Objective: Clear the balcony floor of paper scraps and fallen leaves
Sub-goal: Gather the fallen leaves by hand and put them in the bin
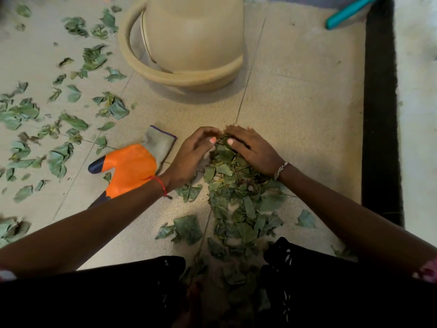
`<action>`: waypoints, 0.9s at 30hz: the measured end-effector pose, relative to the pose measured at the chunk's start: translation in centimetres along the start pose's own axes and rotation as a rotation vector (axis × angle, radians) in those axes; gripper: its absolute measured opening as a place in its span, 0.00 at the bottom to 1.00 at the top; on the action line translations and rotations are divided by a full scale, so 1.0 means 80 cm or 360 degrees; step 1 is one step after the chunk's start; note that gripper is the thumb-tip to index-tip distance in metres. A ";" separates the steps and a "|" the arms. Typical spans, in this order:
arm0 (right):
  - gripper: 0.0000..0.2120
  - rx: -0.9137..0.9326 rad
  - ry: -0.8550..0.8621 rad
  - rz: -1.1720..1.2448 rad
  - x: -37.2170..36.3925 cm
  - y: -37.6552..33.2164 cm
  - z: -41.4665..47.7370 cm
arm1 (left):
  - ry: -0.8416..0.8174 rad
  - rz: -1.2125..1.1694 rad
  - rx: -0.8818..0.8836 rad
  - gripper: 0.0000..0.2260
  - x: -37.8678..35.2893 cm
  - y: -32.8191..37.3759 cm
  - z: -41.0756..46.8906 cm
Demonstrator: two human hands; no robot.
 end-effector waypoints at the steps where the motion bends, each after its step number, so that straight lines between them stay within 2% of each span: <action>1: 0.22 0.0008 0.0008 0.0109 -0.002 -0.006 -0.005 | 0.0049 0.0066 -0.0037 0.14 0.001 -0.001 -0.008; 3: 0.18 0.0030 0.0054 0.0351 -0.004 -0.015 -0.019 | 0.0138 0.0241 -0.0086 0.18 0.005 -0.004 -0.026; 6: 0.20 0.0121 0.0155 0.0470 -0.001 -0.024 -0.037 | 0.0281 0.0512 -0.0099 0.22 0.010 -0.014 -0.054; 8: 0.25 0.0097 0.0074 0.0310 -0.010 -0.021 -0.040 | 0.0300 0.0692 -0.0066 0.24 0.005 -0.025 -0.066; 10: 0.32 0.0125 -0.0076 -0.0004 -0.027 -0.021 -0.041 | 0.0260 0.1009 -0.0121 0.27 -0.007 -0.030 -0.070; 12: 0.33 0.0169 -0.0177 -0.0113 -0.039 -0.028 -0.043 | 0.0213 0.1154 -0.0177 0.29 -0.014 -0.029 -0.068; 14: 0.28 0.0126 -0.0134 0.0129 -0.030 -0.038 -0.047 | 0.0178 0.0884 -0.0102 0.28 -0.013 -0.027 -0.064; 16: 0.26 0.0148 -0.0099 0.0313 -0.019 -0.048 -0.060 | 0.0136 0.0384 0.0029 0.27 -0.009 -0.029 -0.062; 18: 0.34 0.0259 -0.0158 0.0099 -0.019 -0.057 -0.079 | 0.0097 0.0114 0.0076 0.26 -0.004 -0.030 -0.064; 20: 0.44 0.0379 -0.0212 -0.0275 -0.032 -0.064 -0.101 | 0.0071 0.0107 0.0076 0.24 -0.002 -0.030 -0.070; 22: 0.47 0.0516 -0.0177 -0.0555 -0.047 -0.073 -0.122 | 0.0071 0.0176 0.0070 0.23 -0.001 -0.029 -0.080; 27: 0.44 0.0809 -0.0104 -0.1011 -0.102 -0.077 -0.167 | 0.0242 0.0488 -0.0030 0.25 0.006 -0.026 -0.115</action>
Point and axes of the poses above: each hand's wrist, its own z-axis towards the middle knuckle, its own x-axis out of the back of the hand, y = z × x, the point moved 8 cm from there along z, towards the middle knuckle, and after that the axes turned 6 degrees about z, right-handed, at the moved point
